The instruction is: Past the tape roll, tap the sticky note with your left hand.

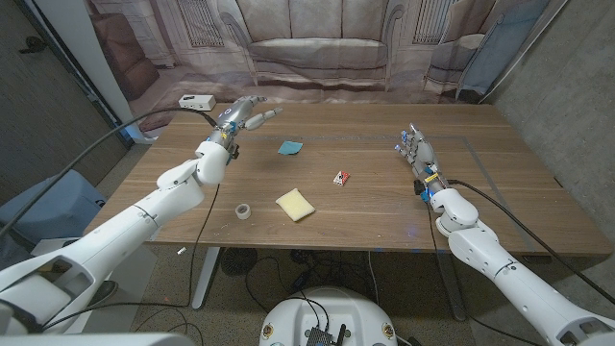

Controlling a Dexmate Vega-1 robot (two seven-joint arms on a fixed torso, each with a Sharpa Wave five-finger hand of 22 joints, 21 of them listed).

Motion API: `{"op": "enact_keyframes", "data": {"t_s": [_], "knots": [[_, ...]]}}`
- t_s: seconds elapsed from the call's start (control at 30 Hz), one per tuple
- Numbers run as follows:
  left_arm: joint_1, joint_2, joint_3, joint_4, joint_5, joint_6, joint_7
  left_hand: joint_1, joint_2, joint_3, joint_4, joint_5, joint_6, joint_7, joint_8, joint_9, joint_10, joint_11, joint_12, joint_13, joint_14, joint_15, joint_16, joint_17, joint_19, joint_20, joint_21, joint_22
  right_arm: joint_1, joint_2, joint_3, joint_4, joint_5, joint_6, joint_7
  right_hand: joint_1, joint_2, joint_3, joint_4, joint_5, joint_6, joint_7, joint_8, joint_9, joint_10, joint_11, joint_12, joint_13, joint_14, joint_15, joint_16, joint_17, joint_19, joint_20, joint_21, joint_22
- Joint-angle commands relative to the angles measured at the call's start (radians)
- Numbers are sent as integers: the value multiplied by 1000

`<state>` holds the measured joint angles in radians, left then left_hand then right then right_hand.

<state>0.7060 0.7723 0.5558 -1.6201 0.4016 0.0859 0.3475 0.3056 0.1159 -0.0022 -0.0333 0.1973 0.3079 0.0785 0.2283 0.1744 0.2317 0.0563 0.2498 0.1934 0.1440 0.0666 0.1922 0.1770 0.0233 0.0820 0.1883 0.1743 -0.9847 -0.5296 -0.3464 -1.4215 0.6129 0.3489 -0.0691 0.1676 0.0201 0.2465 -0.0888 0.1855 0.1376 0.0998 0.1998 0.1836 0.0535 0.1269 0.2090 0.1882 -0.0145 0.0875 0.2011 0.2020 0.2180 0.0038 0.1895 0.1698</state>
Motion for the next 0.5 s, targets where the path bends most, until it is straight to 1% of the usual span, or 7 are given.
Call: {"op": "enact_keyframes", "data": {"t_s": [0.03, 0.13, 0.2, 0.23, 0.3, 0.37, 0.5], "knots": [[-46, 9, 34, -21, 31, 64, -88, -6, -1, 0, -3, -3, 25, 1, 1, 6, -17, 7, -14, 2, -26, 2, -9, 3, -18, 6, -3, 4, -14, -4, 6, -10, 8, -3, -4, 1, 7, 1, -8, 4, 10, 1, 0, 4, 5, 1, 0, 4, 4, 8, 6, 4, 5, 4, 5, 2], [-61, 9, 46, -24, 41, 82, -115, -15, -2, -2, 1, -3, 44, -8, 0, 5, -34, 15, -23, 2, -46, 11, -13, 3, -41, 29, -7, 4, -20, -7, 7, -15, 9, -4, -7, 0, 7, 1, -8, 4, 11, 0, 0, 4, 6, 1, 0, 4, 4, 8, 6, 4, 5, 5, 5, 2], [-73, 10, 53, -23, 40, 88, -142, -23, -3, -4, 5, -3, 59, -4, -3, 5, -46, 31, -29, 3, -63, 34, -14, 4, -55, 49, -6, 5, -23, -9, 8, -17, 9, -5, -6, 0, 7, 0, -8, 4, 11, -1, 0, 4, 6, 1, 0, 4, 5, 9, 7, 4, 6, 5, 5, 2], [-78, 9, 55, -18, 34, 83, -152, -25, -3, -5, 6, -2, 60, 3, -5, 5, -48, 35, -30, 3, -66, 34, -14, 4, -58, 55, -6, 5, -25, -10, 9, -19, 11, -6, -6, 0, 7, 0, -8, 4, 11, -1, 0, 4, 7, 1, 0, 4, 5, 8, 6, 4, 6, 6, 6, 2], [-91, 6, 64, -8, 36, 79, -164, -28, -4, -6, 7, -2, 60, 10, -8, 5, -56, 45, -33, 3, -74, 37, -15, 4, -65, 62, -6, 5, -28, -10, 10, -21, 10, -5, -9, 0, 8, 0, -8, 4, 12, -2, 0, 4, 7, 1, 0, 4, 7, 10, 7, 4, 6, 6, 6, 2], [-104, 4, 75, -4, 48, 86, -179, -33, -6, -8, 9, -2, 81, 21, -4, 5, -60, 44, -34, 4, -77, 38, -13, 5, -74, 67, -6, 5, -32, -10, 12, -23, 11, -4, -12, 0, 7, 0, -9, 4, 12, -3, 0, 4, 8, 1, 0, 4, 7, 10, 7, 4, 7, 7, 6, 2], [-128, 2, 97, 1, 75, 100, -205, -40, -8, -11, 12, -2, 107, 25, -1, 6, -71, 46, -38, 4, -89, 39, -13, 5, -87, 69, -6, 6, -38, -10, 15, -27, 13, -4, -18, -1, 7, -1, -9, 4, 15, -6, 0, 4, 9, 1, 1, 5, 8, 10, 7, 4, 8, 8, 6, 2]]}}
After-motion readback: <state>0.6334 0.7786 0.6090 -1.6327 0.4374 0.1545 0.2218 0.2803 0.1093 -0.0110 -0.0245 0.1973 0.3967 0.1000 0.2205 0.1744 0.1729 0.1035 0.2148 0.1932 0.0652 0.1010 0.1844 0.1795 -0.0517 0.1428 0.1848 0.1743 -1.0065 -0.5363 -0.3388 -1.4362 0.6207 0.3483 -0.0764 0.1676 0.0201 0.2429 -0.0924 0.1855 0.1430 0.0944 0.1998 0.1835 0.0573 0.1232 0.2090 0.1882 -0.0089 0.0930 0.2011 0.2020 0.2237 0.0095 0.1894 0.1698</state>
